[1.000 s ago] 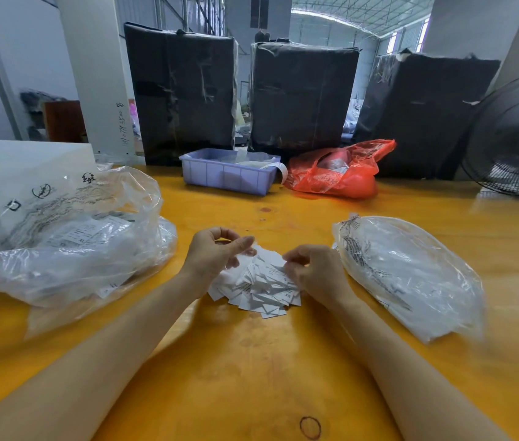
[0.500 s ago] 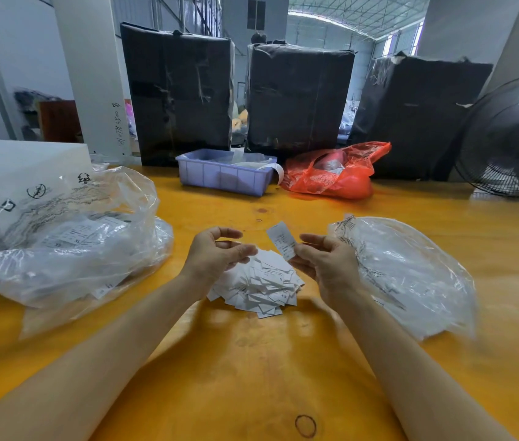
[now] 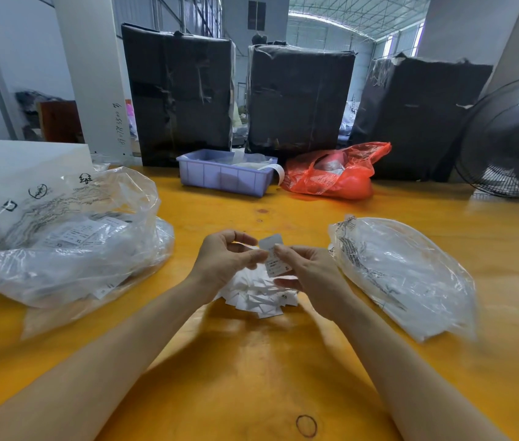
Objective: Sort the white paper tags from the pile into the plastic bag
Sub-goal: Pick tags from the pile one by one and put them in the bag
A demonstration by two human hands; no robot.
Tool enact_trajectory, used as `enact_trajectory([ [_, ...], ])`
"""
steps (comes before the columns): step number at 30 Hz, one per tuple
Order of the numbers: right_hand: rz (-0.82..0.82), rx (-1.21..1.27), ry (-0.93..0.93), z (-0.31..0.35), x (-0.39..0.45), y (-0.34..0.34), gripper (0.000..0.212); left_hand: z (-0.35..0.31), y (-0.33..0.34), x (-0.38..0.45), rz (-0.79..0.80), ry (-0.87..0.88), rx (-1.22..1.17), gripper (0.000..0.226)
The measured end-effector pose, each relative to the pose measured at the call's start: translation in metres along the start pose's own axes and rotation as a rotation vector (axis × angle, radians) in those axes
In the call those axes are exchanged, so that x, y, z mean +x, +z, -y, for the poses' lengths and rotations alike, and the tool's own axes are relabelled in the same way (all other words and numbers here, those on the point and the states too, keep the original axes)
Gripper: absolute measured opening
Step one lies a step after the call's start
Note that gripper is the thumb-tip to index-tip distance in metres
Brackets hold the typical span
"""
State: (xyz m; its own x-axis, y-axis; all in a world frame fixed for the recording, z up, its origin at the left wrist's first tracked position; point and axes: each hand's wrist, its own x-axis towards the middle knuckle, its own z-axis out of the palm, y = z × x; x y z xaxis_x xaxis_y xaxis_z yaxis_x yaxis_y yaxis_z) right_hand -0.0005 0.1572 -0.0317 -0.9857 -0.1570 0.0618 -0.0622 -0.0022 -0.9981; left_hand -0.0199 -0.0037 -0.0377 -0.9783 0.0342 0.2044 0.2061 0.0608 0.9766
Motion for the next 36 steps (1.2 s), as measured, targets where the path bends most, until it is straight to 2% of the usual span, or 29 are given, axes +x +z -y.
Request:
enact_trajectory([
  [5, -0.081, 0.073, -0.035, 0.003, 0.0, -0.007, 0.01, 0.0, 0.001, -0.001, -0.001, 0.002, -0.047, 0.024],
  [6, -0.106, 0.07, -0.071, 0.002, 0.0, -0.009, 0.019, -0.001, 0.001, -0.002, 0.001, 0.003, -0.06, 0.027],
  [8, -0.168, -0.01, -0.154, 0.001, -0.001, -0.01, 0.031, -0.003, 0.001, -0.003, 0.004, 0.006, -0.079, 0.031],
  [11, -0.234, -0.217, -0.212, 0.001, 0.0, -0.008, 0.019, -0.004, 0.001, -0.004, 0.007, 0.013, -0.093, 0.038],
  [13, -0.16, -0.275, -0.21, 0.002, -0.002, -0.005, 0.011, -0.003, 0.001, -0.004, 0.007, 0.026, -0.095, 0.036],
  [16, 0.0, -0.373, -0.209, 0.0, -0.006, -0.001, 0.025, -0.001, 0.001, -0.003, 0.004, 0.058, -0.032, 0.024],
  [18, 0.036, -0.361, -0.213, -0.002, -0.007, 0.003, 0.021, 0.0, 0.002, -0.004, 0.016, 0.062, -0.017, 0.028],
  [23, -0.094, -0.166, -0.227, -0.002, -0.006, 0.003, 0.004, -0.003, 0.005, -0.004, 0.056, -0.013, -0.084, 0.042],
  [26, -0.164, -0.092, -0.229, 0.0, -0.005, 0.004, 0.009, -0.004, 0.005, -0.004, 0.09, -0.129, -0.152, 0.048],
  [33, -0.138, -0.166, -0.228, -0.001, -0.009, 0.006, 0.013, -0.003, 0.004, -0.004, 0.085, -0.141, -0.184, 0.017],
  [36, -0.118, -0.198, -0.228, 0.0, -0.009, 0.006, 0.012, -0.003, 0.005, -0.005, 0.057, -0.111, -0.162, 0.019],
])
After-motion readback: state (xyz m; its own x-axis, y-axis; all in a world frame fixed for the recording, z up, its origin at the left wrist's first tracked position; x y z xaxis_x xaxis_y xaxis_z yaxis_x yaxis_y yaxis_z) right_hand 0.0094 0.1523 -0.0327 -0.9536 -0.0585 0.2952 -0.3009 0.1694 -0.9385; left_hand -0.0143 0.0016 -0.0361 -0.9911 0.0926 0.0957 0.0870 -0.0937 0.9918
